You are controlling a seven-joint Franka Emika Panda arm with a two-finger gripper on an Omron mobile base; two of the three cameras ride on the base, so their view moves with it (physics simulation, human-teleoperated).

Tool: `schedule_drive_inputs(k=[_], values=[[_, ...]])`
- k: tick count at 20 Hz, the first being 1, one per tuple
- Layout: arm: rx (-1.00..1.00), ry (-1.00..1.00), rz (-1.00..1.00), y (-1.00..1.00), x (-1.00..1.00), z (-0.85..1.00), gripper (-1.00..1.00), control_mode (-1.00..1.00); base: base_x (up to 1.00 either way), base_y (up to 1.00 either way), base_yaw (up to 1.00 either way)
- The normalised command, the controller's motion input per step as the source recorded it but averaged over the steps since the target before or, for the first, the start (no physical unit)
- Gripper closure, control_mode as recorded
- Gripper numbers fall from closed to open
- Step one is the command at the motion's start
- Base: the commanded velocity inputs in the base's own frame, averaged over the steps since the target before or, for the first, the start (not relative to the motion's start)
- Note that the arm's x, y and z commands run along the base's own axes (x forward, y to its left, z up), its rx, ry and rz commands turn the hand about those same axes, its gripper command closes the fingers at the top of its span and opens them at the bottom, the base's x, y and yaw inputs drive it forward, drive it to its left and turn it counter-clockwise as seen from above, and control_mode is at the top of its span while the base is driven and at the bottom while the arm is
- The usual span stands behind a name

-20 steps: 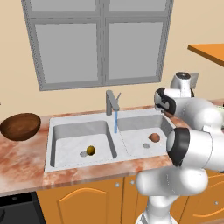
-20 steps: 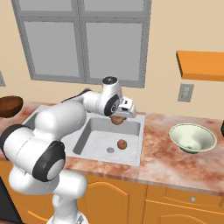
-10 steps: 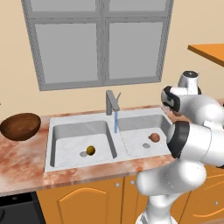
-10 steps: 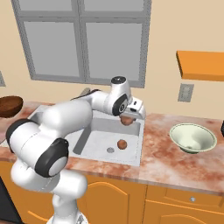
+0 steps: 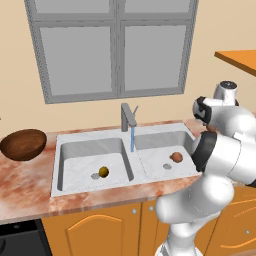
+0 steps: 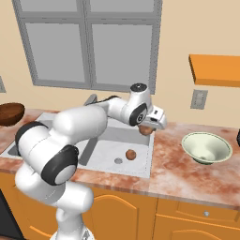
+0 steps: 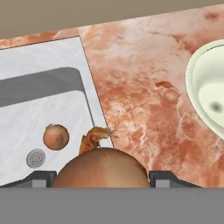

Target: Pick the onions from the sink and place them in one bowl. Place the lemon in the other bowl. Then turn off the sink faucet.

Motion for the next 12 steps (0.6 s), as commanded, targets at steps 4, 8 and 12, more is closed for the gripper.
schedule_drive_inputs(k=[4,8,12], values=[[0.0,-0.03,0.0,-0.42,0.0,0.0,1.0,-1.0,0.0,0.0,0.0],[0.0,-0.02,0.0,-0.43,0.0,0.0,1.0,-1.0,0.0,0.0,0.0],[0.0,-0.01,0.0,-0.47,0.0,0.0,1.0,-1.0,0.0,0.0,0.0]])
